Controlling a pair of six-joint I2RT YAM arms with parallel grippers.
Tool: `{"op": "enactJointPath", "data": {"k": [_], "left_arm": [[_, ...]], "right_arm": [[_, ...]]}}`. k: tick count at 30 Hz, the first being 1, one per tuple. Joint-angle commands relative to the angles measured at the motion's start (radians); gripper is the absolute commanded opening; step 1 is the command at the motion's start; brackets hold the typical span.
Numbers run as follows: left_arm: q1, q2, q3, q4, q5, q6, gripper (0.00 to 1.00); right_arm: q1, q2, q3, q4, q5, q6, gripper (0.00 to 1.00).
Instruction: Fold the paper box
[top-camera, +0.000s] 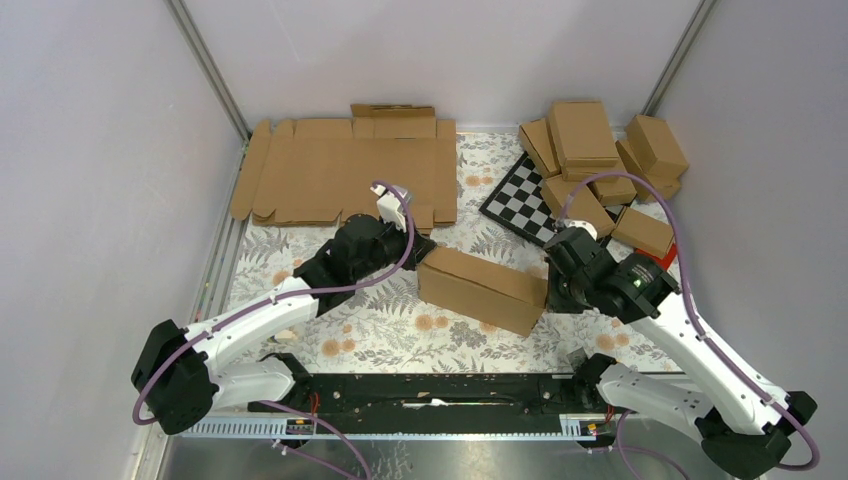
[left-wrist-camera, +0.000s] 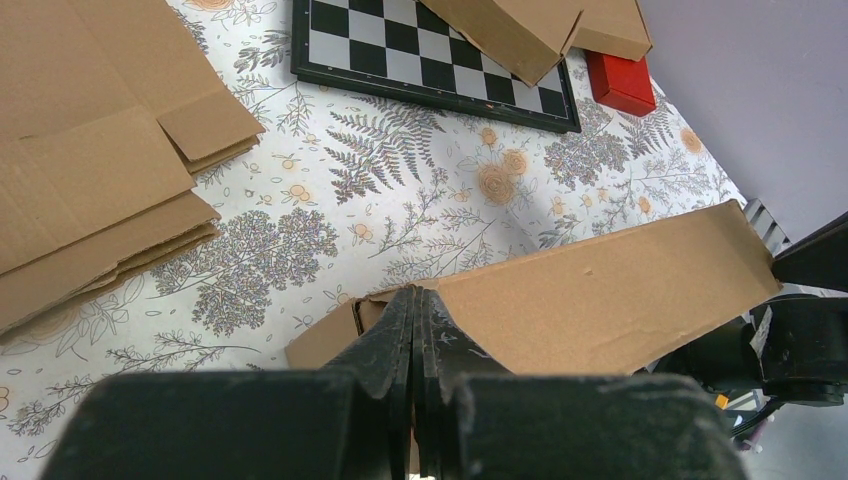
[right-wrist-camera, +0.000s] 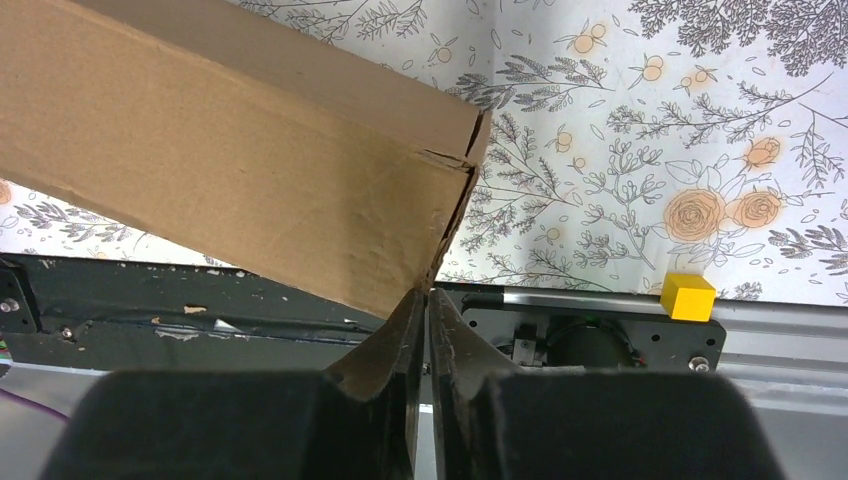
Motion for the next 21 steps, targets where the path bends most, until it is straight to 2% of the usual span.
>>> {"op": "enactJointPath", "data": {"k": [1, 7, 16, 21], "left_arm": [[-0.001, 0.022, 0.002, -0.094, 0.014, 0.011, 0.00], [-0.001, 0.015, -0.007, -0.094, 0.014, 0.006, 0.00], [-0.002, 0.018, -0.004, -0.094, 0.013, 0.008, 0.00], [-0.002, 0.024, 0.001, -0.094, 0.017, 0.008, 0.00]], "right_arm": [[0.005, 0.041, 0.079, -0.063, 0.006, -0.019, 0.13], [0.005, 0.067, 0.200, -0.094, 0.030, -0.045, 0.14], [0.005, 0.047, -0.032, 0.007, -0.030, -0.036, 0.14], [0.004, 0.050, 0.030, -0.015, -0.014, -0.045, 0.15]]}}
